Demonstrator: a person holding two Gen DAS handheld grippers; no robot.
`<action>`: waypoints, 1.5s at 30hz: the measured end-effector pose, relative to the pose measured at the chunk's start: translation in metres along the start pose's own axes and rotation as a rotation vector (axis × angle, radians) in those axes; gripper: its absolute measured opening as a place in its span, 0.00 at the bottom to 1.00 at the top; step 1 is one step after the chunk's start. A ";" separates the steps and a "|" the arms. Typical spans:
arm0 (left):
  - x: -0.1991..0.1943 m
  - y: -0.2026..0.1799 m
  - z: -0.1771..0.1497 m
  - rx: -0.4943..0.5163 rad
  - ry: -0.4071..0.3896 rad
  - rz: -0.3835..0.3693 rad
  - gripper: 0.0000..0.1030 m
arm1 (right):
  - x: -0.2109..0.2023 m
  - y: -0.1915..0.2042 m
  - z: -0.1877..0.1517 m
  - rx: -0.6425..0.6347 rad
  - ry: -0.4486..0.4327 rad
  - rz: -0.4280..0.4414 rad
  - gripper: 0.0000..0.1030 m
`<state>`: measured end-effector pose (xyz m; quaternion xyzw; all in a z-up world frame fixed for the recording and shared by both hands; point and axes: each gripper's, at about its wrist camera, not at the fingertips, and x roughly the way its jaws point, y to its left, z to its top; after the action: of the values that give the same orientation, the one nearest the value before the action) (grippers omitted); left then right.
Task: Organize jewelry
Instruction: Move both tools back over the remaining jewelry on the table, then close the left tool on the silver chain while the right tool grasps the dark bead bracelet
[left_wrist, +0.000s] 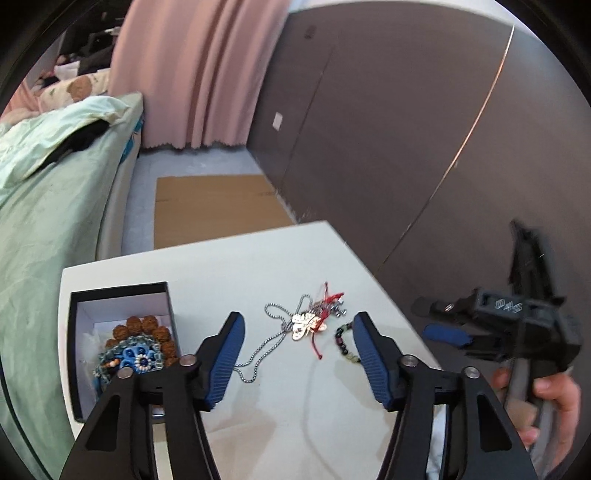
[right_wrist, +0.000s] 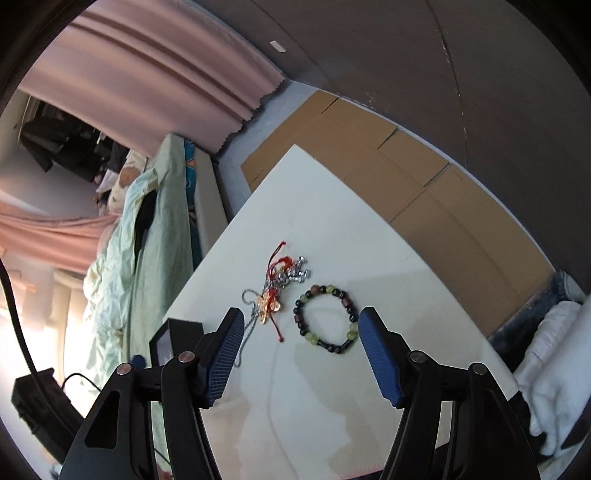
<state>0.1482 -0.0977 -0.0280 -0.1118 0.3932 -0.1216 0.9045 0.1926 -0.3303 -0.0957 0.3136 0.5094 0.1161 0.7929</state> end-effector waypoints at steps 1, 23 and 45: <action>0.004 -0.002 0.000 0.007 0.015 0.010 0.50 | 0.000 -0.001 0.001 0.007 0.000 0.002 0.64; 0.109 -0.002 0.000 0.069 0.264 0.086 0.29 | -0.006 -0.034 0.017 0.137 0.015 0.065 0.64; 0.078 0.004 0.022 -0.009 0.158 0.065 0.04 | 0.047 -0.015 0.014 -0.081 0.148 -0.111 0.62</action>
<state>0.2171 -0.1161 -0.0679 -0.0933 0.4672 -0.0987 0.8736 0.2247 -0.3235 -0.1355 0.2432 0.5781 0.1154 0.7702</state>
